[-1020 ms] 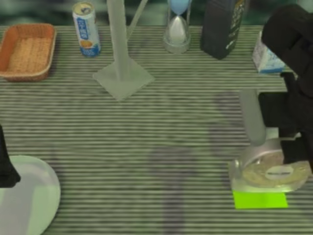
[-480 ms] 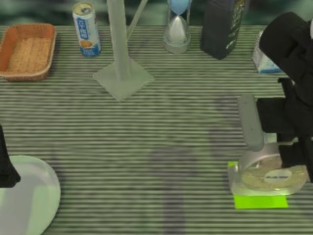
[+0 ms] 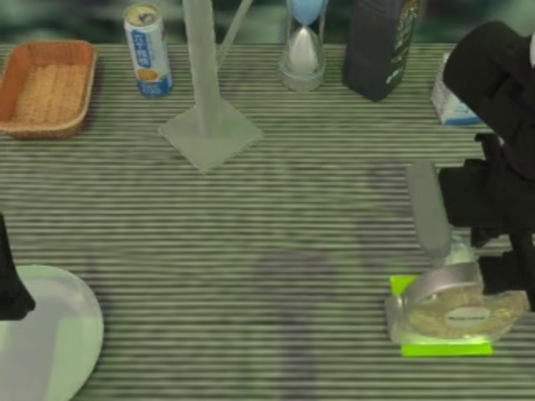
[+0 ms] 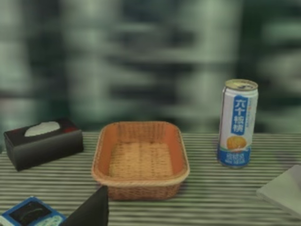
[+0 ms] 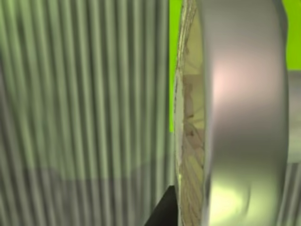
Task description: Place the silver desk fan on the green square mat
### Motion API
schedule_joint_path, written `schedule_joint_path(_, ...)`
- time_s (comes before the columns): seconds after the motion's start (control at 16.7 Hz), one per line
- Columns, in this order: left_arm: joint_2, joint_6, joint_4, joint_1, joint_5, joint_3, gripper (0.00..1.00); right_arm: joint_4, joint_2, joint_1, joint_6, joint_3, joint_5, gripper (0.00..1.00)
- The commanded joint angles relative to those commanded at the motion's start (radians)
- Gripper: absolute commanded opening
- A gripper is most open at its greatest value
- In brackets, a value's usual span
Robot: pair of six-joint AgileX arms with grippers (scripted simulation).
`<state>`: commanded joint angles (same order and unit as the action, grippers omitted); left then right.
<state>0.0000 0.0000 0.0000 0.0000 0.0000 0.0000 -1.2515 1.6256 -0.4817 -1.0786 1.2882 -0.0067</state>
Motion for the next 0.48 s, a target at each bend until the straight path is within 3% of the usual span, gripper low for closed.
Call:
schedule_joint_path(0.12,0.000,0.000,0.000,0.000,0.000,0.000,1.00,0.000,0.000,0.000,0.000,0.000,0.000,0.98)
schedule_joint_path(0.48,0.000,0.000,0.000,0.000,0.000,0.000,1.00,0.000,0.000,0.000,0.000,0.000,0.000,1.00)
